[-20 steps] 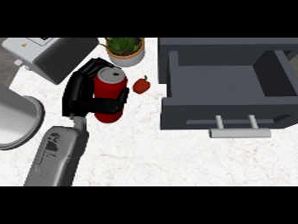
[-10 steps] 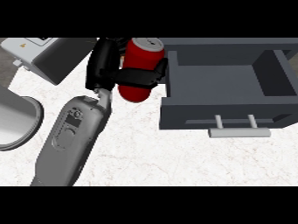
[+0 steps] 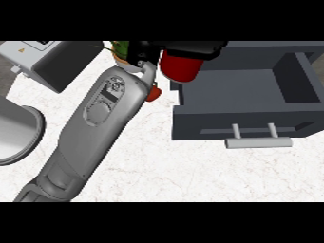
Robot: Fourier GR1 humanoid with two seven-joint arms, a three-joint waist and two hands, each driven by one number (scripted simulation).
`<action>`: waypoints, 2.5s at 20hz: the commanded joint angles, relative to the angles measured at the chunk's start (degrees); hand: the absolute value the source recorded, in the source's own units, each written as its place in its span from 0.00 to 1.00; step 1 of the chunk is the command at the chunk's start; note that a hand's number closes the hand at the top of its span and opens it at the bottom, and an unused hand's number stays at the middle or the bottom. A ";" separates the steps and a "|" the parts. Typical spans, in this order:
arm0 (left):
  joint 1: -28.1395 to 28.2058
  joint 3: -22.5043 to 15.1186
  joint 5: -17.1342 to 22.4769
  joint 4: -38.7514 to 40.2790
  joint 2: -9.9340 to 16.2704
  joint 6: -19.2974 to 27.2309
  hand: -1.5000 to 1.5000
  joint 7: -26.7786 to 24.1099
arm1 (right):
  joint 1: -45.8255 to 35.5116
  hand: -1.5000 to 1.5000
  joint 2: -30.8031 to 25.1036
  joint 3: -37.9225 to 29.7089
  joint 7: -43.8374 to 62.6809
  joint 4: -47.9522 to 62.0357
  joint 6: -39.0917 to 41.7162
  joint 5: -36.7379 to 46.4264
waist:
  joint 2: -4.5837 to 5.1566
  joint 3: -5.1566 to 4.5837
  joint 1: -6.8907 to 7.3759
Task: Pick up the can, place it into the drawer and close the drawer
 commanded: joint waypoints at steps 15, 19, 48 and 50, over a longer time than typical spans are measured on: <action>-20.37 -6.21 11.90 26.35 0.00 5.25 1.00 -5.20 | -5.70 0.00 0.16 2.56 4.76 -0.83 -2.83 2.88 | 0.29 0.01 -0.85; -24.47 -7.06 14.78 31.74 0.00 6.46 1.00 -6.25 | -1.36 0.00 0.23 2.04 1.38 0.03 -0.28 1.90 | 0.45 0.08 -1.94; -22.41 -24.03 25.83 41.87 0.00 14.32 0.00 -16.42 | -11.25 0.00 -1.43 3.22 1.31 7.10 -1.78 4.06 | 1.63 0.16 -5.54; -21.97 -24.29 26.13 42.92 0.00 16.18 0.00 -17.15 | -11.25 0.00 -2.24 3.43 3.31 3.77 -0.86 2.24 | 1.79 0.16 -7.00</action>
